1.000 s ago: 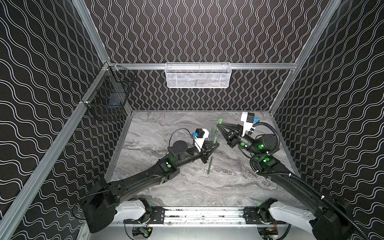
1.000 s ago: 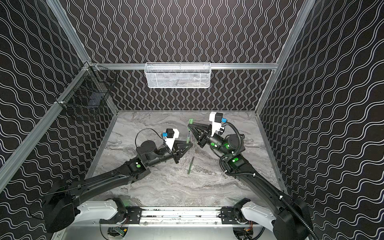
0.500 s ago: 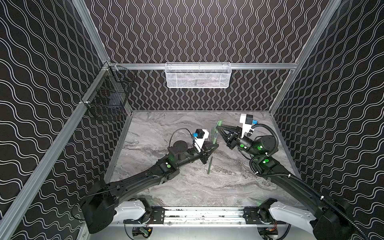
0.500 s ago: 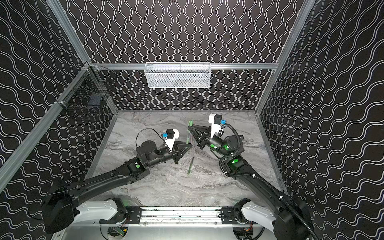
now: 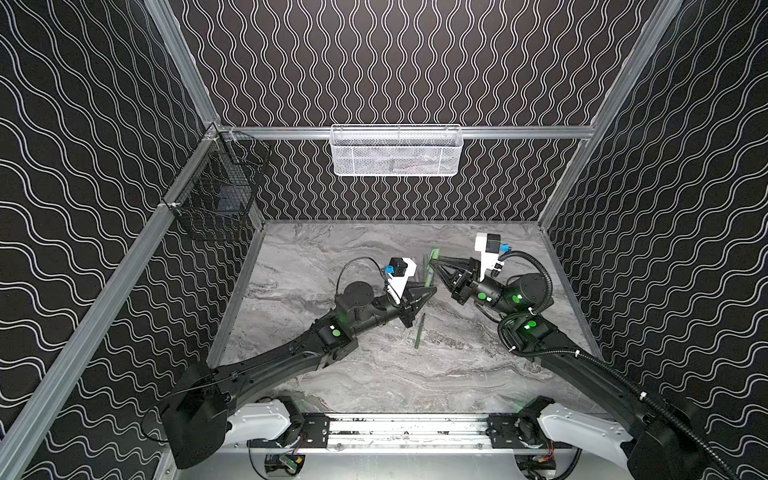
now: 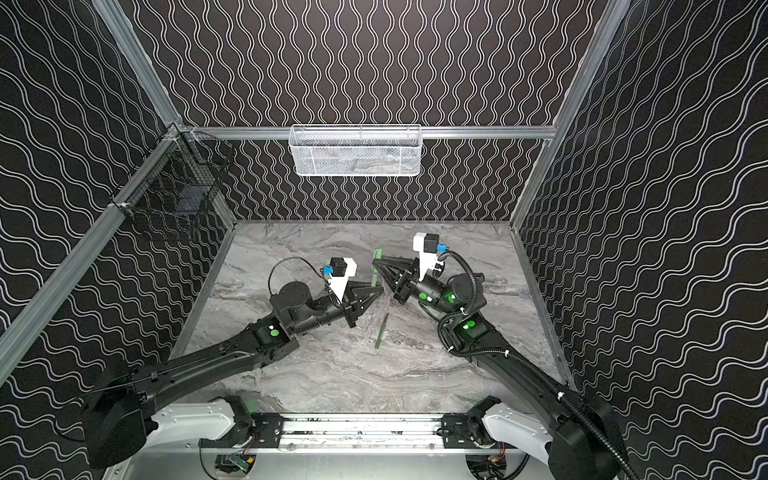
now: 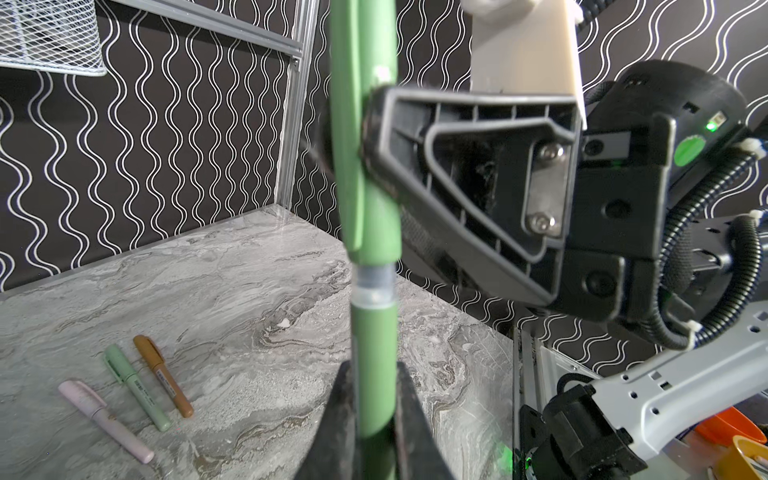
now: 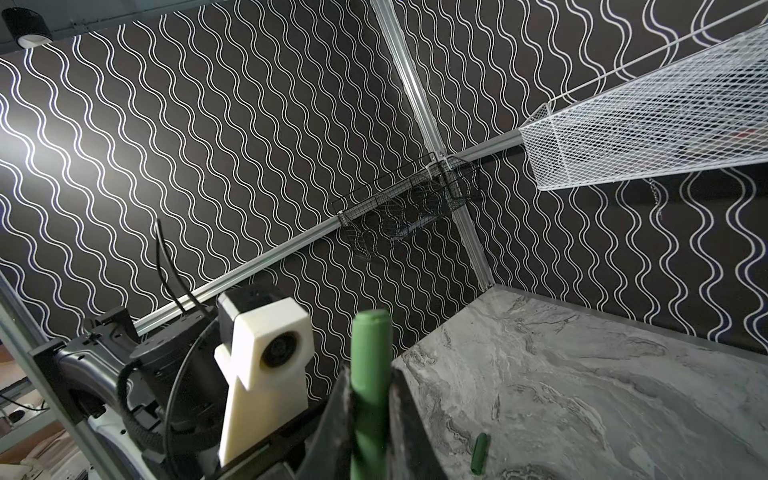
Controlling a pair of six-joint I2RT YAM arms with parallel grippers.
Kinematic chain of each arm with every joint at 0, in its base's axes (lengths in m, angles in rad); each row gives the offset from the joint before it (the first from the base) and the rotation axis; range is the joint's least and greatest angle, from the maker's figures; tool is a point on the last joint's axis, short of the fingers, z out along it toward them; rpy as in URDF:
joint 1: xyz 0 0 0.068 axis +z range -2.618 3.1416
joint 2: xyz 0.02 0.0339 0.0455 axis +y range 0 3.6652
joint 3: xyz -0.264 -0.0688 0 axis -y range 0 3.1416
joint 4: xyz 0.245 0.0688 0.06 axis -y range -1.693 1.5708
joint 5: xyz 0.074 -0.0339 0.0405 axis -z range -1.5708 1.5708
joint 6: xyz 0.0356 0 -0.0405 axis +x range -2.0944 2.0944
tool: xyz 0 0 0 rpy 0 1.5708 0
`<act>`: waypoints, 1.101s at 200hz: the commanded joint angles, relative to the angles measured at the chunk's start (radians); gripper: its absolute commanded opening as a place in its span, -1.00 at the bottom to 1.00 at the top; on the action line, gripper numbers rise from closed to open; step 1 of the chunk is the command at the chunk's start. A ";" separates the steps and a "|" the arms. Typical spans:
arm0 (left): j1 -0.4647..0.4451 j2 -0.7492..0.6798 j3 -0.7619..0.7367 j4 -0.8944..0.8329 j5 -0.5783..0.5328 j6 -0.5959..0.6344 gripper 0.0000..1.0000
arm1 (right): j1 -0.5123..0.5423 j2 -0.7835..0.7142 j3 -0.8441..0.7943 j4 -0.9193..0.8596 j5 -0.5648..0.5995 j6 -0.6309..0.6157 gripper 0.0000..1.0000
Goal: Insert the pens into the pen caps
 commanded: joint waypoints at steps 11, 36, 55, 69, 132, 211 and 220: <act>0.000 -0.011 0.001 0.046 -0.026 0.018 -1.00 | 0.021 -0.018 -0.006 -0.041 -0.014 -0.025 -0.73; 0.000 -0.014 -0.004 0.047 -0.037 0.024 -1.00 | 0.030 -0.044 -0.008 -0.097 -0.003 -0.045 -0.52; 0.000 -0.008 -0.001 0.045 -0.037 0.030 -1.00 | 0.029 -0.075 -0.012 -0.126 0.028 -0.051 -0.33; 0.000 -0.008 0.001 0.041 -0.035 0.036 -1.00 | 0.029 -0.102 -0.008 -0.159 0.047 -0.062 -0.22; 0.000 -0.046 -0.001 0.012 -0.079 0.098 -1.00 | 0.029 -0.227 0.000 -0.434 0.128 -0.121 -0.06; 0.000 0.003 -0.001 0.010 -0.118 0.130 -1.00 | 0.027 -0.272 -0.025 -0.586 0.369 -0.208 -0.12; 0.000 0.012 0.001 0.007 -0.120 0.132 -1.00 | 0.023 -0.259 0.001 -0.619 0.397 -0.196 -0.21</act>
